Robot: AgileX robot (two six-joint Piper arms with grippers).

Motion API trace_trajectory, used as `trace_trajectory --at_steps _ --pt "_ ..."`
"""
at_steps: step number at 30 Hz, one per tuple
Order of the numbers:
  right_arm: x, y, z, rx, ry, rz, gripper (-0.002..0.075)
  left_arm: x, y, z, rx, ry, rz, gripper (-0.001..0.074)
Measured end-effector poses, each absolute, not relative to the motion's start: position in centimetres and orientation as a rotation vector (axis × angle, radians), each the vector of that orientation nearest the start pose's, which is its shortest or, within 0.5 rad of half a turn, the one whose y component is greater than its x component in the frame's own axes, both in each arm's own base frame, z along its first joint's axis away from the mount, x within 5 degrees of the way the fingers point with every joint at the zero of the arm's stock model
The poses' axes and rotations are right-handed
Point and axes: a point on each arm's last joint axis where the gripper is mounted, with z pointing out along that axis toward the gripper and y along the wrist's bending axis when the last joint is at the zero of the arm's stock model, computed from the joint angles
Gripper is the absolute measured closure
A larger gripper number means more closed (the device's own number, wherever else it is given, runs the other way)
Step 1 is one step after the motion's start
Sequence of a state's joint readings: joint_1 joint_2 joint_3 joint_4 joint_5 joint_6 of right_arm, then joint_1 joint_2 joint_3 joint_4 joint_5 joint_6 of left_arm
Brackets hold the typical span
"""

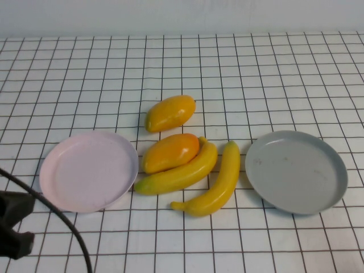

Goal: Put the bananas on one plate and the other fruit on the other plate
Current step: Put one type of fruit in the left plate

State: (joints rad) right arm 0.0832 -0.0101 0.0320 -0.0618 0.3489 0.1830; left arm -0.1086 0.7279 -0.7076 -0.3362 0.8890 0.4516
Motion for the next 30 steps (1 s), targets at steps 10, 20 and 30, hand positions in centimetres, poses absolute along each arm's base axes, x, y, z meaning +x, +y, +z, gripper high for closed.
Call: trace_trajectory --at_steps 10,20,30 --pt "5.3 0.3 17.2 0.053 1.855 0.125 0.0742 17.1 -11.0 30.7 0.908 2.350 -0.272 0.0266" --pt "5.3 0.3 17.2 0.053 1.855 0.125 0.0742 26.3 -19.1 29.6 1.150 2.485 -0.013 0.0113" --pt "5.3 0.3 17.2 0.053 1.855 0.125 0.0743 32.7 -22.9 27.2 1.305 2.356 0.182 0.0111"
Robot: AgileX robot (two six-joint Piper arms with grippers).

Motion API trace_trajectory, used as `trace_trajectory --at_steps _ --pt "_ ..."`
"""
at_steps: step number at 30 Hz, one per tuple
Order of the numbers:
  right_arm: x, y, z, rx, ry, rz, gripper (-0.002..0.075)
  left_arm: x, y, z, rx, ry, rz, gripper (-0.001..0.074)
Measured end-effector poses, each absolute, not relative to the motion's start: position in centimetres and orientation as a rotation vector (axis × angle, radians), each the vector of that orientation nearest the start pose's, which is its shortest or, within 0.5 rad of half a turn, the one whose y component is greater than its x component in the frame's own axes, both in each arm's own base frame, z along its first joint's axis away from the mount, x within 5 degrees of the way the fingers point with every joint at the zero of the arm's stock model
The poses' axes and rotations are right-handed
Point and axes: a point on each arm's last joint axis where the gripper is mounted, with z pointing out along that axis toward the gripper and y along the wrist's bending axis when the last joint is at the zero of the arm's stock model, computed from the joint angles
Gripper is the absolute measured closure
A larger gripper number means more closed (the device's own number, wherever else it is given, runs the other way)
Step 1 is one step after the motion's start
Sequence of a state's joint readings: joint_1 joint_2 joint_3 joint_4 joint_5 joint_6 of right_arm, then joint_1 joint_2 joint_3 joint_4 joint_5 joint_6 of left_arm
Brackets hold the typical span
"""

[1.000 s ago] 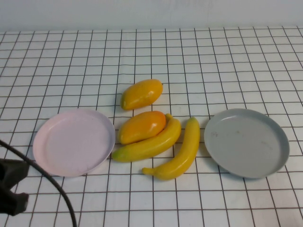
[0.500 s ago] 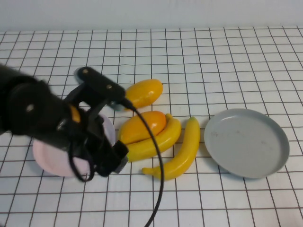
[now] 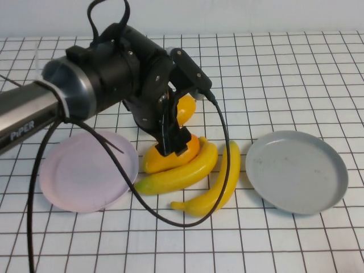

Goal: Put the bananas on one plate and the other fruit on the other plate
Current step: Put one type of fruit in the left plate

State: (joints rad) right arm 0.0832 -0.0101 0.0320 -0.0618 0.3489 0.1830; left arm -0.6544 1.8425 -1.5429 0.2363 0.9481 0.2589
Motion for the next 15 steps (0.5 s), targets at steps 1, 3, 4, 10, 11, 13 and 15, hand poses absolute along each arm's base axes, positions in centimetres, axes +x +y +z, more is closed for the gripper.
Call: trace_trajectory --at_steps 1,3,4,10,11,13,15 --pt "5.3 0.3 17.2 0.053 1.855 0.125 0.0742 32.9 -23.2 26.8 1.332 2.337 0.174 0.0111" --pt "5.3 0.3 17.2 0.053 1.855 0.125 0.0742 33.1 -23.5 26.2 1.375 2.319 0.162 0.0111" --pt "5.3 0.3 17.2 0.053 1.855 0.125 0.0742 33.2 -23.7 25.7 1.396 2.318 0.158 0.0111" --pt "5.3 0.3 17.2 0.053 1.855 0.125 0.0742 34.3 -24.2 23.1 1.452 2.318 0.152 0.0111" --pt "5.3 0.3 17.2 0.053 1.855 0.125 0.0742 34.6 -24.0 22.8 1.442 2.322 0.147 0.0111" --pt "5.3 0.3 17.2 0.053 1.855 0.125 0.0742 35.1 -23.9 22.3 1.427 2.323 0.138 0.0111" --pt "5.3 0.3 17.2 0.053 1.855 0.125 0.0742 35.6 -23.7 21.7 1.415 2.334 0.134 0.0111"
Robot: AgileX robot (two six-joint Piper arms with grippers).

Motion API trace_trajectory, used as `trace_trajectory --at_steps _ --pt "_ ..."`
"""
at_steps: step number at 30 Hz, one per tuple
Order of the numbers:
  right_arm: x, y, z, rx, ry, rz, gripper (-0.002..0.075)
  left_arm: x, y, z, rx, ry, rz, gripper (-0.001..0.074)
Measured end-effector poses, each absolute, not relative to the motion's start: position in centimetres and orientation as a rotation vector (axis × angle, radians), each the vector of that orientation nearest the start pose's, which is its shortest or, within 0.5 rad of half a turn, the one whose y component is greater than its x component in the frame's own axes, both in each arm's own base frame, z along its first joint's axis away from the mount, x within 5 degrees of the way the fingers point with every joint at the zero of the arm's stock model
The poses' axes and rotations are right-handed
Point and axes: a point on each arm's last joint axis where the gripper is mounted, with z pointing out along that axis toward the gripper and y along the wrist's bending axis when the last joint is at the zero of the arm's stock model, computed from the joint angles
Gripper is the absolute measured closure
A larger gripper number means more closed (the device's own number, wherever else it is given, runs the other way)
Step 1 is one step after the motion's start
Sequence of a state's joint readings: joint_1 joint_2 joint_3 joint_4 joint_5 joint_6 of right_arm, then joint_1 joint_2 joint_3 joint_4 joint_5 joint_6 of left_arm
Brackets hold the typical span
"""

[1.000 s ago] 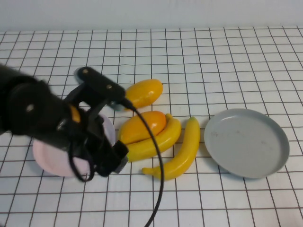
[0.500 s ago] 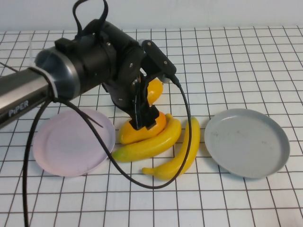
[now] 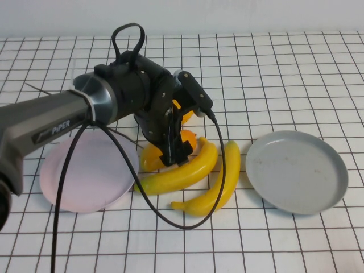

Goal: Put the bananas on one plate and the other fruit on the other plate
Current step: Put one type of fruit in the left plate

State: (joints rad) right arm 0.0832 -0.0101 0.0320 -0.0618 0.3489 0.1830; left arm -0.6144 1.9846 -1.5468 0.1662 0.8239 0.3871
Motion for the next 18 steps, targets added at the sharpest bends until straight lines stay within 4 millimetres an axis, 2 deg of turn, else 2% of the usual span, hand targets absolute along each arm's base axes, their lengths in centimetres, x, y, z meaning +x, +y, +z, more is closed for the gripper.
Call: trace_trajectory --at_steps 6,8,10,13,16,18 --pt "5.3 0.3 17.2 0.053 1.854 0.125 0.0742 36.7 -23.2 20.5 1.372 2.354 0.116 0.0117" --pt "5.3 0.3 17.2 0.053 1.854 0.125 0.0742 36.9 -23.0 20.4 1.363 2.355 0.116 0.0157" --pt "5.3 0.3 17.2 0.053 1.854 0.125 0.0742 37.1 -22.9 20.4 1.347 2.358 0.112 0.0228" --pt "5.3 0.3 17.2 0.053 1.854 0.125 0.0742 37.3 -22.7 20.5 1.307 2.371 0.103 0.0241" --pt "5.3 0.3 17.2 0.053 1.854 0.125 0.0742 37.1 -22.5 21.6 1.274 2.355 0.096 0.0241" --pt "5.3 0.3 17.2 0.053 1.854 0.125 0.0742 36.9 -22.3 23.3 1.231 2.334 0.085 0.0241"
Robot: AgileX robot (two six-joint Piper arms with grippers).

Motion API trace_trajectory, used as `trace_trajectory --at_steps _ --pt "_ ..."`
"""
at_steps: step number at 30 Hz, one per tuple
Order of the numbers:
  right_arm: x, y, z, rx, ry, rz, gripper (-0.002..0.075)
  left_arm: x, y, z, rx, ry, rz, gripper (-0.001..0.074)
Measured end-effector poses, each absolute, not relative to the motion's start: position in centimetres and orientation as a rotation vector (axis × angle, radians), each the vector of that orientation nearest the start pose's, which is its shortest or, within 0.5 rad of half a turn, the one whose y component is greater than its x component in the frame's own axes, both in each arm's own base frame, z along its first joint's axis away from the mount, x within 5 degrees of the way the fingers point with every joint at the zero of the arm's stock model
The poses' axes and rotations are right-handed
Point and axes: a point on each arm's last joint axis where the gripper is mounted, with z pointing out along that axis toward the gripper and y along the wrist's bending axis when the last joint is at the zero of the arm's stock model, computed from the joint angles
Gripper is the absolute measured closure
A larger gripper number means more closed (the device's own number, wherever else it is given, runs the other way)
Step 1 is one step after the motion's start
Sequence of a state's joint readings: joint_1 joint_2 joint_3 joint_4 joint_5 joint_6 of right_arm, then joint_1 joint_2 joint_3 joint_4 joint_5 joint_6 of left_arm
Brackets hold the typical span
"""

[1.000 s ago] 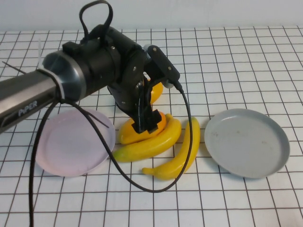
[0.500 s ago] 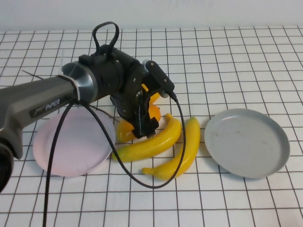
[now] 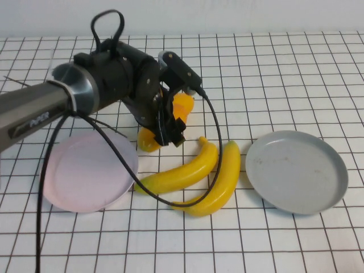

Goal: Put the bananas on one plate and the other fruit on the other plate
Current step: Put one type of fruit in the left plate

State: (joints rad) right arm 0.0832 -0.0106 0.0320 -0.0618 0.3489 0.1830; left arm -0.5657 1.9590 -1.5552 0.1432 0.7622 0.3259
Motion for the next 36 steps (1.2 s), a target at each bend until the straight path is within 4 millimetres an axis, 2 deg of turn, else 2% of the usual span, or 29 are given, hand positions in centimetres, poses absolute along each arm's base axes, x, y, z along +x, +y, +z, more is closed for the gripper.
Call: trace_trajectory --at_steps 5,7,9,11,14,18,21,25,36 --pt "5.3 0.3 17.2 0.053 1.853 0.125 0.0742 34.8 -20.4 29.4 1.055 2.340 0.081 0.0241" --pt "5.3 0.3 17.2 0.053 1.853 0.125 0.0742 34.3 -18.8 30.7 0.948 2.403 0.089 0.0241" --pt "5.3 0.3 17.2 0.053 1.853 0.125 0.0742 34.3 -16.6 31.0 0.807 2.492 0.099 0.0241" --pt "5.3 0.3 17.2 0.053 1.852 0.125 0.0742 34.9 -13.8 30.3 0.615 2.595 0.105 0.0241" --pt "5.3 0.3 17.2 0.053 1.852 0.125 0.0742 35.3 -10.0 28.2 0.345 2.724 0.112 0.0241" --pt "5.3 0.3 17.2 0.053 1.852 0.125 0.0742 34.8 -7.6 25.3 0.226 2.810 0.134 0.0241" --pt "5.3 0.3 17.2 0.053 1.852 0.125 0.0742 34.4 -7.3 23.6 0.210 2.811 0.121 0.0241" --pt "5.3 0.3 17.2 0.053 1.852 0.125 0.0742 34.0 -7.4 22.2 0.193 2.802 0.075 0.0241" --pt "5.3 0.3 17.2 0.053 1.852 0.125 0.0743 34.2 -7.4 22.2 0.204 2.780 0.089 0.0241"
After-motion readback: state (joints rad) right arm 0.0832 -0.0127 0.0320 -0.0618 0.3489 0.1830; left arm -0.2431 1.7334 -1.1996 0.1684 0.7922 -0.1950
